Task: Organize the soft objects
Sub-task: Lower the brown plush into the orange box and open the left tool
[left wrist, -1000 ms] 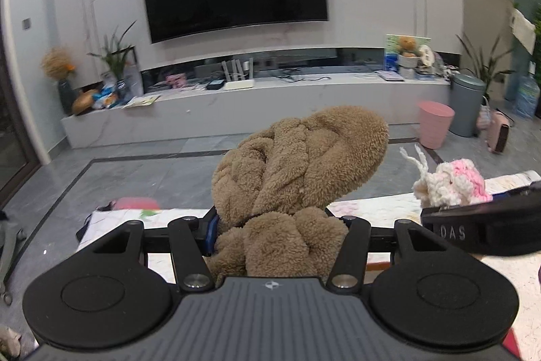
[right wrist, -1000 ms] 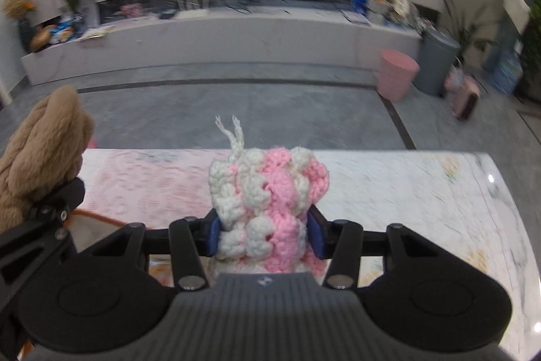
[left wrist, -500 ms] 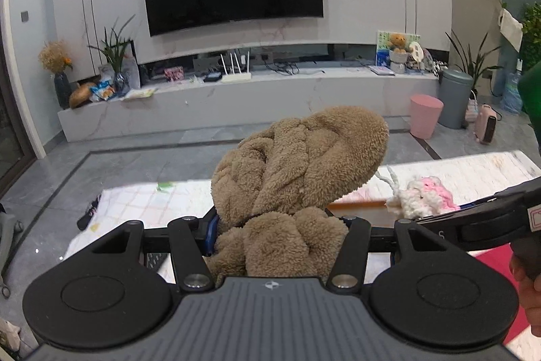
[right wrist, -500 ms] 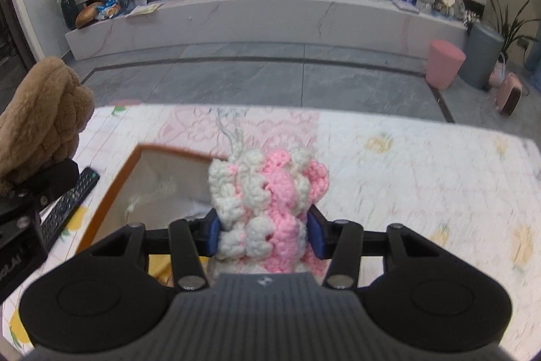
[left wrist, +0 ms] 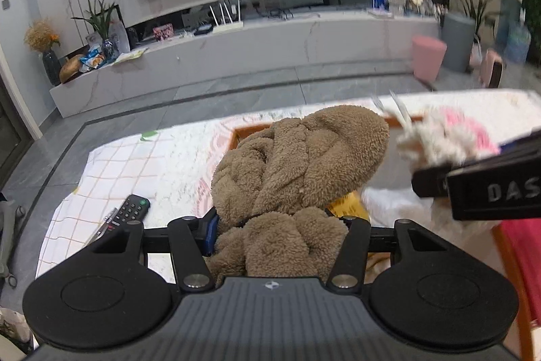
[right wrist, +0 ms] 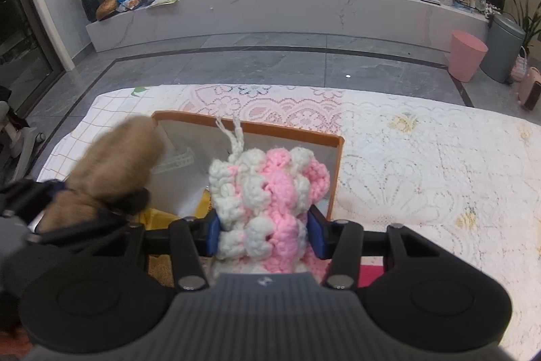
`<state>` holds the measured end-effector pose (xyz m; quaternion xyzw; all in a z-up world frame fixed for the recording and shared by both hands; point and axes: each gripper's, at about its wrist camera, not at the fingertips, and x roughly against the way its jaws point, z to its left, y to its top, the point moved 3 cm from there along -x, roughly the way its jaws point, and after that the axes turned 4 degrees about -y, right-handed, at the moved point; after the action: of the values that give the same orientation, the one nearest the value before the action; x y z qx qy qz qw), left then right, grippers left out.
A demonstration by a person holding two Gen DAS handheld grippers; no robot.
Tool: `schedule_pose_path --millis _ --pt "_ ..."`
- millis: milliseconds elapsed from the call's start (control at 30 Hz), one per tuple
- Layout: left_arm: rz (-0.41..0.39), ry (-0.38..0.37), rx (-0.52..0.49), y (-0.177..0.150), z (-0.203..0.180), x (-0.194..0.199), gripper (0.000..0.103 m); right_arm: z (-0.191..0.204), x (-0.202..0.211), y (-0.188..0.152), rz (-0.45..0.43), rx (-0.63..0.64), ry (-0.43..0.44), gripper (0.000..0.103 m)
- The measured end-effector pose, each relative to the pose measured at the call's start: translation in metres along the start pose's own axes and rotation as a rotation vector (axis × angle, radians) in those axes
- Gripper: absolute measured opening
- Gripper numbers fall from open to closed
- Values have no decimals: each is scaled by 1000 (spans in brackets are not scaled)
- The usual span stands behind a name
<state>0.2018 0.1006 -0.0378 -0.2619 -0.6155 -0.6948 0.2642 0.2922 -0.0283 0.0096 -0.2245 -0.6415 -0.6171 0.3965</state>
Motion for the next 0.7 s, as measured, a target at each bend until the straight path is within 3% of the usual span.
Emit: schedule_pose_path --millis 200,367,400,567,633,700 --pt "128 -12 67 -12 1 -27 62 5 4 0 -51 81 27 49" --pt "153 -26 38 -13 -1 -27 67 5 4 0 -56 99 28 49" --pt "152 -33 32 -14 -2 -26 72 5 4 1 -55 98 26 49" --pt "133 -38 24 -19 -3 -19 75 3 5 -2 -60 89 27 49" --pt "115 -50 2 -19 -4 -15 84 2 5 -5 -54 99 28 49" --pt "120 -55 -30 -17 -5 -10 85 1 6 -8 -55 103 25 49"
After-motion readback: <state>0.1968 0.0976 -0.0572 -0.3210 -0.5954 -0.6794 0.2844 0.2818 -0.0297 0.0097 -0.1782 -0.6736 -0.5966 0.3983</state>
